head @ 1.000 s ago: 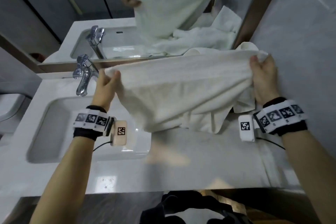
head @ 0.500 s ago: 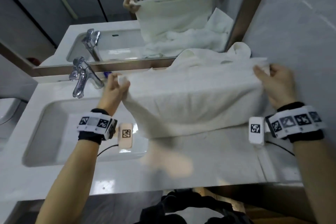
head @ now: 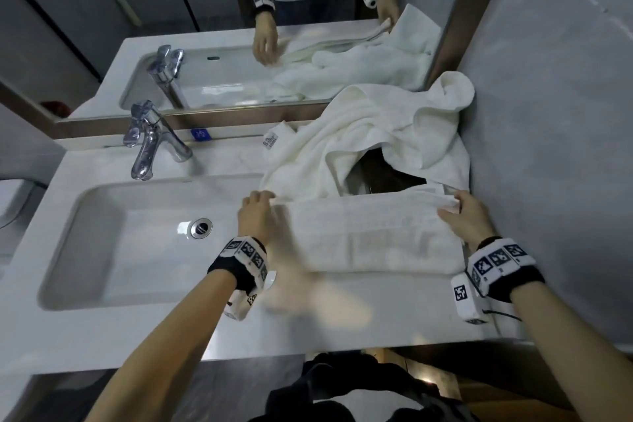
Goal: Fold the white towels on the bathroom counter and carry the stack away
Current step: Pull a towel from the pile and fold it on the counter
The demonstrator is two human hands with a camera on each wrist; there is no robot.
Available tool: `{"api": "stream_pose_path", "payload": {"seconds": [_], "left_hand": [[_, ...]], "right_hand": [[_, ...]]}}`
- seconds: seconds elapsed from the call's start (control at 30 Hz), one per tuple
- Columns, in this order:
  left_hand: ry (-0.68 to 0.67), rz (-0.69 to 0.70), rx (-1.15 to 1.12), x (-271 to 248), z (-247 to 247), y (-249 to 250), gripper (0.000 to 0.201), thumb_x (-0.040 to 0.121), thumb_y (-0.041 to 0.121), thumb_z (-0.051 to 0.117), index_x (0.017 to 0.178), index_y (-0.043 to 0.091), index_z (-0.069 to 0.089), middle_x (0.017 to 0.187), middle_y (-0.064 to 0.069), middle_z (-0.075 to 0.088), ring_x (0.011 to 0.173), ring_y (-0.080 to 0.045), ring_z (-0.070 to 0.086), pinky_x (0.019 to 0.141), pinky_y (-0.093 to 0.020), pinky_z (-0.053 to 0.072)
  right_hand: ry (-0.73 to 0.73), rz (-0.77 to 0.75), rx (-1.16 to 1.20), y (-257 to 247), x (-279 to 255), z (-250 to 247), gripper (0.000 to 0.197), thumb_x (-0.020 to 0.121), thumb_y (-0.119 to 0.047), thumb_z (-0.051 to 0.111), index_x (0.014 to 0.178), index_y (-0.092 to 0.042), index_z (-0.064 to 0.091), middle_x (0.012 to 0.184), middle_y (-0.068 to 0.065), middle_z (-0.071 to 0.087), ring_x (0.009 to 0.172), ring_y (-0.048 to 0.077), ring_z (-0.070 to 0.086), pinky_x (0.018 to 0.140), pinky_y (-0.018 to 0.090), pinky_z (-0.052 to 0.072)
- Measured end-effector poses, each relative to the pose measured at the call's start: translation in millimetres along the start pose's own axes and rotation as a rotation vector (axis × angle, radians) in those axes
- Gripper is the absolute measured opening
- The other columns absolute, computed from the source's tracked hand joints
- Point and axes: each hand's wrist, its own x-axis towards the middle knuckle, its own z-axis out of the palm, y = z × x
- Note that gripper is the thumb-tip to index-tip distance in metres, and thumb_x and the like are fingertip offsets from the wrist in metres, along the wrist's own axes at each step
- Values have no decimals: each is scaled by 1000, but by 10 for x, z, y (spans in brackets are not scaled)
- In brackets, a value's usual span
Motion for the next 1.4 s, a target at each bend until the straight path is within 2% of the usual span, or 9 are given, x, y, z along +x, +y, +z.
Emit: {"api": "stream_pose_path", "payload": {"seconds": [0.1,0.17,0.37,0.63,0.8,0.93,1.1,1.27,1.4], "left_hand": [[-79,390,-14,57,9,360,44,88,1,49,131,9,49,135,-11,51,127,-28,44,104,-35,34],[-190,507,11,73,49,592,37,94,14,47,131,10,50,133,-9,55,120,-27,51,98,-35,38],[-278,521,-103,91,146,796,24,96,27,47,116,14,50,116,-7,64,100,-28,59,81,-32,42],[-278,687,-98,67,180,758,35,92,35,54,100,5,72,119,-5,64,110,-23,55,89,-39,47],[-101,554,-318,58,137,753,21,82,22,71,89,3,75,101,-10,70,88,-26,65,82,-36,50],[-66,405,-351,84,137,802,18,83,23,69,94,9,67,94,-7,68,84,-25,63,79,-37,49],[-231,250,-251,152,176,738,24,93,29,54,106,10,52,104,-9,64,92,-27,57,83,-37,45],[-313,188,-55,210,1,142,31,93,46,47,84,16,54,82,-2,59,78,-21,51,66,-30,34],[-352,120,-68,152,-97,-404,21,90,34,58,96,14,61,91,-4,64,88,-19,57,78,-29,42]], "right_hand": [[-71,3,8,-67,19,-21,43,85,-13,66,125,-5,51,117,7,54,103,20,51,81,23,36],[-77,-22,19,-94,21,-29,36,88,-19,63,121,-8,54,122,2,53,103,13,47,80,16,34],[2,-170,101,-57,-14,-89,16,92,-3,52,106,0,58,117,13,60,104,19,53,70,4,37],[-128,-101,95,-16,-37,-40,18,90,-18,61,101,-4,67,100,0,61,97,10,52,71,3,35],[-90,-105,145,-37,-43,-87,11,83,-15,69,93,-14,71,103,3,66,101,13,58,88,25,42],[-8,-173,198,-123,6,-93,18,79,-8,71,95,-15,68,101,1,66,100,15,59,89,25,43],[-61,-51,219,-78,13,2,30,82,-12,71,109,-7,60,115,6,58,104,17,55,86,25,41],[-142,9,113,72,-31,-48,32,81,-16,72,108,-6,57,104,6,62,84,11,58,62,12,45],[-191,-13,70,84,-62,-32,33,89,-16,62,119,-3,57,109,6,61,97,19,57,79,25,41]]}}
